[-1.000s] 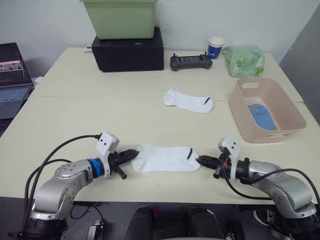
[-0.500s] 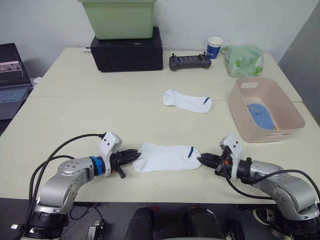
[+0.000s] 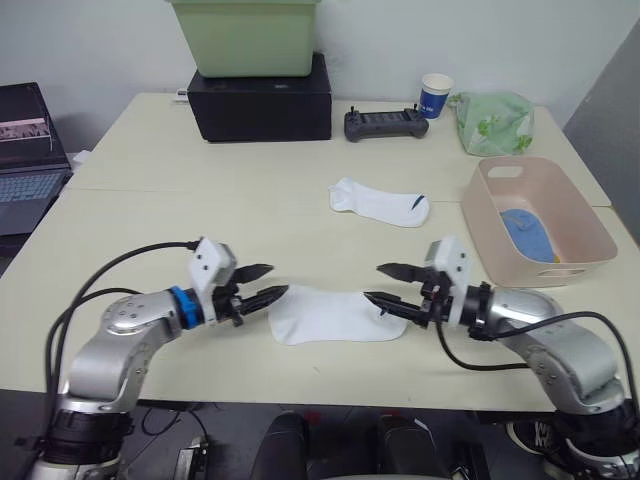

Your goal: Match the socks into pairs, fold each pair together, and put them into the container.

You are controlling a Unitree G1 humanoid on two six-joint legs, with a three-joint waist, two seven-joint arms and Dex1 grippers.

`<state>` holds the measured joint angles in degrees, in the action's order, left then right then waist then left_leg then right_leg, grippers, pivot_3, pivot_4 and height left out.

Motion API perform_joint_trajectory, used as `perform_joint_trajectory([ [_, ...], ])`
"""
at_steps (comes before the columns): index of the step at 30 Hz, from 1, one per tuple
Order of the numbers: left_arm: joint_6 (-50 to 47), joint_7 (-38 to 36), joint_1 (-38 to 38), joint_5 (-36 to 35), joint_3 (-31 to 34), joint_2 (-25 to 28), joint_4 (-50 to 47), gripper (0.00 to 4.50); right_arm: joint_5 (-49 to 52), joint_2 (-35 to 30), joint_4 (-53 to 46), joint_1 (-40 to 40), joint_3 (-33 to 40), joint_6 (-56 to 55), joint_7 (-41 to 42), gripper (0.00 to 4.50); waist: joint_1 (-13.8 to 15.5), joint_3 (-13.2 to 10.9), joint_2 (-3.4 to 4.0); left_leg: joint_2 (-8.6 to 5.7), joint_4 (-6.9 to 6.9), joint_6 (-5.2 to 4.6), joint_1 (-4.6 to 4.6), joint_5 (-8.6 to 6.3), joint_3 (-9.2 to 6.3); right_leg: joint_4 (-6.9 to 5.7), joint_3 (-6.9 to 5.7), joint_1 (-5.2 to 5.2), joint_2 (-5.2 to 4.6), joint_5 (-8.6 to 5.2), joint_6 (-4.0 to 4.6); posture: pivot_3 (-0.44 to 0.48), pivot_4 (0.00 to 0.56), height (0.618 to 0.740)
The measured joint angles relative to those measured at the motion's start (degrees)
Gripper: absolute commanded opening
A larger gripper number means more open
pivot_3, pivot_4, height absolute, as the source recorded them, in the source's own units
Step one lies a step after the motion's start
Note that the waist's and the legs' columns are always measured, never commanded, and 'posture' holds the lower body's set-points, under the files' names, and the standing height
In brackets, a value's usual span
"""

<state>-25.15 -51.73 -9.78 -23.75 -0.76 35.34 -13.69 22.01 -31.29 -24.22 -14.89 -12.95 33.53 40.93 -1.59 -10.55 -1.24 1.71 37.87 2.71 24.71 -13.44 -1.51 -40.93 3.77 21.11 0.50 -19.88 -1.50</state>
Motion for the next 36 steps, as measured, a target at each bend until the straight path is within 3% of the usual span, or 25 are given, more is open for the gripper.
perform_joint_trajectory([
  [4, 3.78, 1.11, -0.65, 5.57, -6.99, -2.42, 1.4, 0.03, -7.81, 0.93, 8.33, -0.13, -5.49, -7.17, 0.07, 0.01, -0.13, 0.0, 0.0, 0.05, -0.01, 0.0, -0.01, 0.0, -0.04, -0.07, 0.01, 0.04, 0.04, 0.0, 0.01, 0.0, 0.15, 0.74],
  [10, 12.01, 3.09, -1.57, 12.3, -9.73, -4.15, 9.43, 0.03, -13.95, 1.78, 14.54, 0.97, -6.95, -16.22, 0.14, 0.01, -0.21, 0.01, 0.01, 0.1, 0.0, 0.0, -0.04, 0.0, -0.09, -0.11, -0.02, 0.01, 0.1, 0.0, 0.01, 0.0, 0.15, 0.74],
  [18, 15.85, 2.73, -1.34, 11.6, -4.33, -1.65, 13.98, 0.03, -11.02, -2.22, 14.99, 7.19, 2.17, -18.73, 2.79, 0.01, -0.1, 0.04, 0.01, 0.05, 0.0, 0.0, -0.1, 0.0, -0.09, -0.1, -0.04, -0.1, 0.0, 0.0, 0.01, 0.0, 0.15, 0.74],
  [28, 11.44, -1.88, 2.92, 4.45, -1.03, 0.67, 3.66, 0.03, -5.06, -0.12, 9.21, 8.69, 3.6, -18.95, 6.85, 0.01, -0.25, 0.03, 0.01, 0.09, -0.04, 0.0, -0.09, 0.0, -0.09, -0.1, -0.03, -0.07, 0.02, 0.0, 0.01, 0.0, 0.15, 0.74],
  [36, 10.93, -3.99, 10.85, 6.83, -1.98, 5.02, 1.45, 0.03, -9.99, -2.55, 9.61, 13.71, -0.34, -21.71, 7.6, 0.01, -0.06, 0.03, 0.02, 0.04, -0.03, 0.0, -0.19, 0.0, -0.09, -0.05, -0.04, -0.21, 0.0, -0.01, 0.01, 0.0, 0.15, 0.74],
])
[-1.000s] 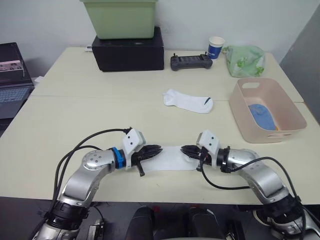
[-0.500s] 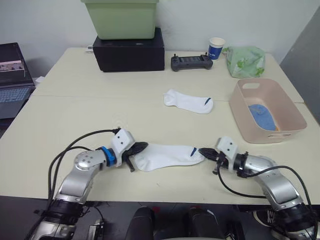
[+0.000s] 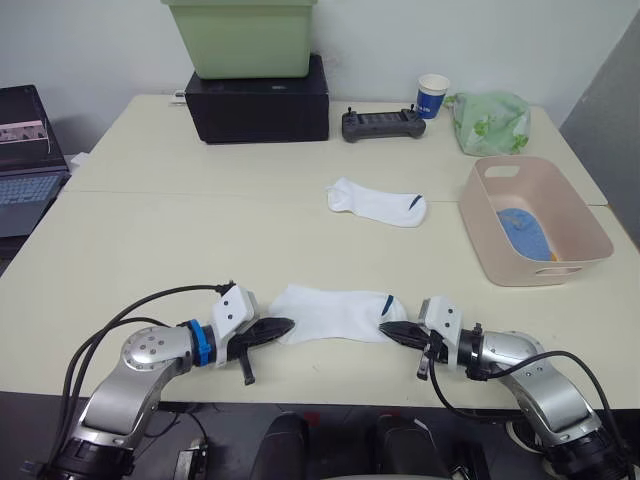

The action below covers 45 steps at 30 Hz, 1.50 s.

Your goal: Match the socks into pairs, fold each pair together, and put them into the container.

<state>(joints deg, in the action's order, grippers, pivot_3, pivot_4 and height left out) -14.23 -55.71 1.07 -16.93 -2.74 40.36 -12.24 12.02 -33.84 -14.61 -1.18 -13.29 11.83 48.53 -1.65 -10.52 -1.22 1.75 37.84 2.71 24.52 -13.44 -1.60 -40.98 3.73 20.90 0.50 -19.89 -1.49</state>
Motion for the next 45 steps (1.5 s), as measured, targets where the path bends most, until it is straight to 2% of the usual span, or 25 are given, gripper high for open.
perform_joint_trajectory([
  [4, 3.24, -0.05, -0.02, 0.95, -0.03, -0.03, 2.73, 0.03, 0.68, -1.61, 1.02, 1.79, 2.35, -1.41, 0.71, 0.01, -0.01, 0.0, 0.0, 0.02, -0.18, -0.03, -0.74, -0.03, 0.03, 0.24, 0.02, -0.75, -0.01, -0.04, 0.0, 0.0, 0.15, 0.74],
  [10, 2.16, -1.2, 0.02, -1.51, 1.58, -0.03, 3.6, 0.03, 4.2, -2.97, 1.2, 3.12, 6.77, 0.43, 2.4, 0.01, -0.11, 0.0, 0.0, 0.04, -0.26, -0.03, -0.74, -0.03, 0.05, 0.23, 0.04, -0.71, -0.01, -0.04, 0.0, 0.0, 0.15, 0.74],
  [14, -1.5, 0.86, -1.13, -5.72, 6.44, -0.45, 3.28, 0.03, 10.64, -2.22, -4.32, 2.99, 10.43, 5.42, 1.86, 0.01, -0.18, -0.03, 0.01, 0.08, -0.28, -0.03, -0.72, -0.03, 0.0, 0.22, 0.01, -0.69, -0.01, -0.04, 0.0, 0.0, 0.15, 0.74],
  [17, -2.99, 4.58, -3.25, -7.85, 11.54, -1.28, 3.16, 0.63, 12.77, -0.43, -6.21, 0.39, 14.43, 7.91, -2.62, 0.65, -0.19, -0.03, 0.0, 0.05, -0.28, -0.03, -0.72, -0.03, 0.01, 0.24, 0.01, -0.7, -0.01, -0.04, 0.0, 0.0, 0.15, 0.74],
  [21, -2.84, 9.93, -4.08, -8.4, 18.37, -2.34, 6.57, 1.95, 11.08, 0.44, -4.09, -1.63, 17.61, 8.66, -8.05, 2.05, -0.16, -0.03, 0.0, 0.04, -0.36, -0.02, -0.72, -0.03, 0.03, 0.27, 0.02, -0.66, -0.02, -0.05, -0.02, 0.0, 0.15, 0.74],
  [27, -2.4, 12.65, -1.12, -8.14, 20.11, -4.67, 8.74, 3.97, 7.33, 2.09, -0.95, -1.51, 16.4, 8.26, -10.28, 4.27, -0.18, -0.03, 0.0, 0.04, -0.39, -0.02, -0.72, -0.03, 0.07, 0.27, 0.05, -0.65, -0.05, -0.05, -0.01, 0.0, 0.15, 0.74],
  [28, -2.28, 12.67, -0.52, -8.12, 20.11, -4.84, 8.7, 4.32, 7.03, 2.44, -0.61, -1.5, 16.35, 7.98, -10.3, 4.5, -0.18, -0.03, 0.0, 0.04, -0.41, -0.02, -0.72, -0.03, 0.07, 0.27, 0.04, -0.65, -0.05, -0.05, -0.01, 0.0, 0.15, 0.74],
  [29, -2.16, 12.67, -0.04, -8.1, 20.1, -4.89, 8.65, 4.45, 6.94, 2.51, -0.47, -1.49, 16.32, 7.75, -10.28, 4.5, -0.18, -0.03, 0.0, 0.04, -0.42, -0.02, -0.73, -0.03, 0.07, 0.27, 0.05, -0.65, -0.05, -0.05, -0.01, 0.0, 0.15, 0.74],
  [33, -5.29, 11.68, 1.82, -9.76, 19.11, -4.74, 4.72, 4.45, 6.94, 2.01, -1.38, -0.66, 14.84, 8.03, -8.87, 4.5, -0.2, -0.03, 0.0, 0.04, -0.46, -0.02, -0.72, -0.03, 0.07, 0.31, 0.05, -0.65, -0.06, -0.05, -0.01, 0.0, 0.15, 0.74],
  [37, -8.01, 7.47, 2.28, -9.93, 12.63, -2.8, -1.26, 4.45, 7.11, -0.93, -4.65, 0.45, 10.35, 9.23, -4.35, 4.5, -0.17, -0.03, 0.0, -0.01, -0.57, -0.01, -0.77, -0.02, 0.08, 0.33, 0.05, -0.67, -0.07, -0.04, -0.01, 0.0, 0.15, 0.74],
  [40, -7.43, 7.18, -0.66, -7.13, 8.43, -2.82, -0.25, 4.45, 7.2, -3.42, -5.69, -0.17, 9.2, 11.71, -2.2, 4.5, -0.15, -0.03, -0.01, -0.01, -0.58, -0.01, -0.78, -0.02, 0.06, 0.34, 0.03, -0.67, -0.05, -0.04, -0.01, 0.0, 0.15, 0.74],
  [44, -6.58, 6.16, -4.62, -3.11, 4.33, -2.46, 3.86, 4.45, 7.27, -3.51, -5.77, -0.83, 8.12, 17.14, -2.66, 4.5, -0.2, -0.03, -0.01, -0.01, -0.74, -0.01, -0.78, -0.02, 0.07, 0.42, 0.04, -0.62, -0.03, -0.04, -0.01, 0.0, 0.15, 0.74],
  [45, -6.52, 5.9, -4.99, -2.32, 3.48, -2.3, 4.43, 4.28, 7.26, -3.34, -5.78, -0.82, 7.52, 18.27, -2.91, 4.5, -0.27, -0.03, -0.01, 0.01, -0.77, -0.01, -0.78, -0.02, 0.08, 0.44, 0.05, -0.61, -0.03, -0.04, -0.01, 0.0, 0.15, 0.74],
])
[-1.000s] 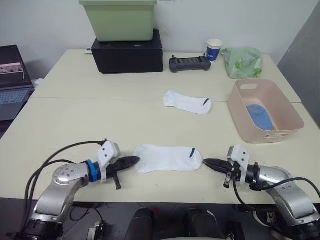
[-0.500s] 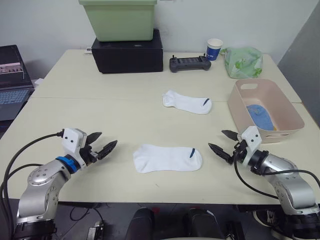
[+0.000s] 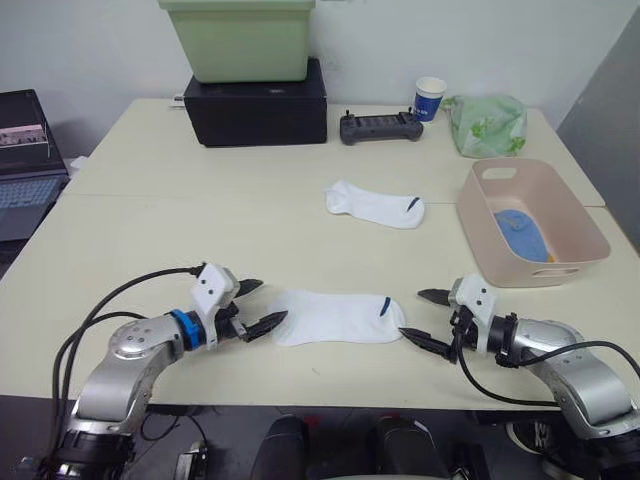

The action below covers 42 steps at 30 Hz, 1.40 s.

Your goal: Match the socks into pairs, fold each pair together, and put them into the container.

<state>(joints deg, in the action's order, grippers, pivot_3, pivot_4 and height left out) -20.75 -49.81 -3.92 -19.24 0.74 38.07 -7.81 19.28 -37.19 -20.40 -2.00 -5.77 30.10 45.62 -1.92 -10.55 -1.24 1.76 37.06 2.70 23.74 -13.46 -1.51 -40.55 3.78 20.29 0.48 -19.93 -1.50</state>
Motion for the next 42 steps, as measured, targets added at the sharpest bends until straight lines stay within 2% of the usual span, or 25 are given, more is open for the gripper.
perform_joint_trajectory([
  [3, 1.03, -1.12, -1.53, 1.7, -1.32, 0.45, 1.91, 3.57, -0.25, 1.69, -0.83, -0.35, -1.06, 2.5, -2.16, 4.5, -0.04, 0.0, 0.0, 0.03, -0.01, 0.0, -0.03, 0.0, -0.03, 0.0, -0.03, -0.01, 0.0, 0.0, 0.0, 0.0, 0.15, 0.74],
  [6, 1.95, -2.29, -2.33, 2.41, -1.75, 0.52, 3.16, 2.6, -0.82, 2.63, -1.67, -0.47, -2.12, 3.32, -3.83, 3.88, -0.03, 0.01, 0.0, 0.01, -0.01, 0.01, -0.09, 0.01, 0.0, 0.0, -0.01, -0.08, 0.0, 0.0, 0.0, 0.0, 0.15, 0.74],
  [14, 0.82, -4.73, -1.4, 1.38, -1.79, 0.54, 1.97, 0.01, -2.25, 3.55, -2.75, -0.62, -3.43, 4.35, -5.13, 0.96, -0.04, 0.01, 0.0, 0.01, -0.03, 0.01, -0.09, 0.01, 0.01, 0.03, 0.0, -0.07, -0.01, 0.0, 0.0, 0.0, 0.15, 0.74],
  [16, 0.06, -4.69, -0.84, 1.16, -1.7, 0.54, 0.98, 0.0, -2.25, 3.77, -1.81, -1.62, -3.45, 4.35, -5.02, 0.2, -0.03, 0.01, 0.0, 0.01, -0.03, 0.01, -0.09, 0.01, 0.01, 0.02, 0.0, -0.07, -0.01, 0.0, 0.0, 0.0, 0.15, 0.74],
  [17, -0.31, -4.61, -0.54, 1.07, -1.59, 0.54, 0.52, 0.0, -2.25, 3.93, -1.3, -2.34, -3.44, 4.36, -4.94, 0.02, -0.04, 0.01, 0.0, 0.01, -0.03, 0.01, -0.09, 0.01, 0.01, 0.02, 0.0, -0.06, -0.01, 0.0, 0.0, 0.0, 0.15, 0.74],
  [21, -2.91, -4.02, 1.17, -0.21, -0.89, 0.51, -2.02, 0.0, -2.22, 4.07, 1.55, -6.87, -3.69, 4.53, -3.95, 0.02, -0.08, 0.01, 0.0, 0.0, -0.03, 0.01, -0.07, 0.01, 0.02, 0.03, 0.01, -0.05, -0.01, 0.0, 0.0, 0.0, 0.15, 0.74],
  [26, -11.48, -2.88, 7.02, -5.59, 1.59, 1.07, -9.49, 0.0, -2.96, 5.18, 9.33, -16.68, -6.63, 3.59, -0.35, 0.02, -0.73, -0.01, -0.02, 0.05, -0.05, 0.01, -0.08, 0.0, 0.01, 0.02, 0.01, -0.03, -0.01, 0.0, 0.01, 0.0, 0.15, 0.74],
  [30, -21.56, -1.67, 14.03, -13.62, 3.1, 1.66, -18.43, 0.0, -4.77, 9.38, 17.91, -25.87, -10.99, 2.01, 3.42, 0.02, -1.39, -0.05, 0.0, 0.05, -0.07, 0.0, -0.08, 0.01, -0.01, 0.01, 0.0, -0.03, -0.03, 0.01, 0.01, 0.0, 0.15, 0.74],
  [34, -26.79, 3.6, 14.41, -17.56, 3.16, -1.98, -21.48, 0.0, -6.89, 14.63, 25.11, -31.85, -14.86, -1.35, 6.03, 0.02, -0.82, -0.05, -0.01, 0.02, -0.03, 0.01, -0.08, 0.01, -0.17, 0.0, -0.16, -0.07, -0.03, 0.01, 0.01, 0.0, 0.15, 0.74],
  [35, -26.86, 4.57, 14.39, -17.42, 3.15, -2.01, -21.49, 0.0, -7.27, 15.12, 26.13, -32.28, -15.48, -2.19, 6.44, 0.23, -0.62, -0.05, -0.01, 0.01, -0.03, 0.01, -0.07, 0.01, -0.17, 0.02, -0.16, -0.06, -0.04, 0.01, 0.01, 0.0, 0.15, 0.74],
  [36, -26.73, 5.2, 14.44, -17.24, 3.15, -1.93, -21.5, 0.25, -7.47, 15.13, 26.84, -32.32, -15.66, -2.75, 6.73, 0.47, -0.41, -0.05, -0.01, -0.01, -0.03, 0.01, -0.06, 0.01, -0.15, 0.03, -0.14, -0.07, -0.06, 0.01, 0.01, 0.0, 0.15, 0.74],
  [39, -25.18, 5.33, 15.32, -16.66, 3.51, -1.17, -21.49, 1.03, -8.08, 14.37, 27.93, -31.77, -15.22, -4.03, 6.98, 1.32, -0.22, -0.05, -0.01, -0.03, -0.03, 0.01, -0.04, 0.01, -0.09, 0.08, -0.1, -0.05, -0.12, 0.01, 0.02, 0.0, 0.15, 0.74],
  [42, -23.81, 3.59, 17.13, -17.28, 4.55, 0.97, -21.82, 2.04, -7.75, 13.59, 26.51, -30.06, -13.24, -4.31, 6.84, 2.42, -0.2, -0.06, 0.0, 0.01, -0.06, 0.01, -0.06, 0.01, -0.12, 0.06, -0.13, -0.04, -0.09, 0.01, 0.02, 0.0, 0.15, 0.74],
])
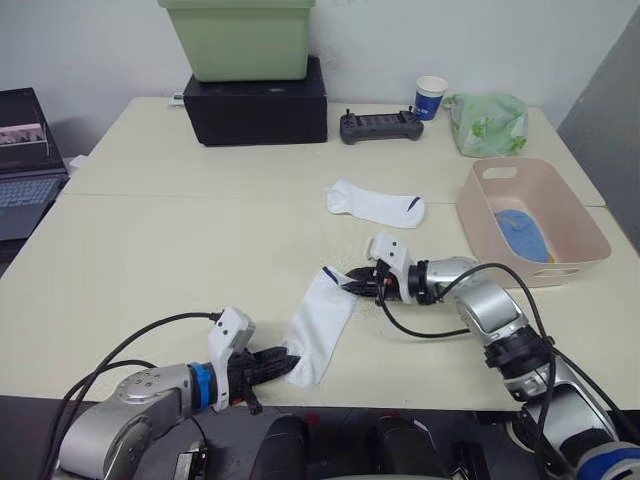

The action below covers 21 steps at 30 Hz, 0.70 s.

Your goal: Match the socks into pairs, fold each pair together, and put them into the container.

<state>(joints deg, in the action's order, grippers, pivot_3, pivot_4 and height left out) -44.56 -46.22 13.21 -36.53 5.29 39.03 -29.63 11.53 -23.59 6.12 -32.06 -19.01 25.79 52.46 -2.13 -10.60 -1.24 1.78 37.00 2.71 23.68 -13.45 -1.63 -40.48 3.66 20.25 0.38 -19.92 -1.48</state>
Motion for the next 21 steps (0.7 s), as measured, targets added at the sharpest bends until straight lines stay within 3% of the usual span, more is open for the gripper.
perform_joint_trajectory([
  [4, 1.26, -3.16, 0.82, -0.54, 3.3, 3.99, 0.98, 3.28, 1.55, -1.58, -6.63, 3.51, 2.93, 2.2, -0.25, 3.87, -0.05, -0.01, 0.02, 0.04, -0.02, 0.0, -0.02, 0.0, -0.03, -0.05, -0.02, 0.03, 0.04, -0.01, 0.01, 0.0, 0.15, 0.74],
  [6, 1.31, -4.76, -1.53, -0.73, 5.55, 6.46, 3.89, 3.93, 3.26, -2.94, -11.41, 6.31, 4.53, 3.82, -0.15, 3.91, 0.07, -0.02, 0.03, 0.03, -0.02, 0.0, -0.01, 0.0, -0.04, -0.06, -0.04, 0.03, 0.05, -0.02, 0.02, 0.0, 0.15, 0.74],
  [9, 2.24, -7.64, -7.45, -0.34, 6.44, 9.79, 8.79, 3.93, 4.95, -5.31, -17.85, 10.92, 5.08, 5.02, 0.5, 3.91, 0.5, -0.03, 0.04, -0.05, -0.02, 0.0, 0.04, 0.0, -0.04, 0.03, -0.07, 0.01, 0.01, -0.02, 0.02, 0.0, 0.15, 0.74],
  [13, 5.18, -8.4, -16.94, 2.34, 3.53, 9.41, 14.52, 3.93, 5.5, -7.74, -21.68, 15.02, 4.1, 4.95, 2.42, 3.91, 0.43, -0.03, 0.03, -0.09, 0.01, 0.0, 0.07, 0.0, 0.1, 0.17, -0.01, -0.02, -0.02, -0.01, 0.0, 0.0, 0.15, 0.74],
  [18, 11.67, -8.24, -30.11, 10.99, -7.07, 2.7, 25.01, 3.93, 2.94, -10.33, -21.95, 16.11, 0.21, 0.75, 5.07, 3.91, 0.28, -0.07, -0.05, -0.04, 0.0, 0.0, 0.1, 0.0, 0.05, 0.16, -0.03, 0.01, 0.11, 0.01, -0.01, 0.0, 0.15, 0.74],
  [21, 19.02, -8.39, -39.61, 18.35, -14.88, -4.7, 35.14, 3.93, 3.1, -8.38, -21.06, 13.24, -3.21, -0.51, 7.68, 3.91, 0.34, -0.07, -0.05, -0.09, 0.06, 0.0, 0.13, 0.01, 0.03, 0.13, -0.07, 0.0, 0.35, 0.02, -0.01, 0.0, 0.15, 0.74],
])
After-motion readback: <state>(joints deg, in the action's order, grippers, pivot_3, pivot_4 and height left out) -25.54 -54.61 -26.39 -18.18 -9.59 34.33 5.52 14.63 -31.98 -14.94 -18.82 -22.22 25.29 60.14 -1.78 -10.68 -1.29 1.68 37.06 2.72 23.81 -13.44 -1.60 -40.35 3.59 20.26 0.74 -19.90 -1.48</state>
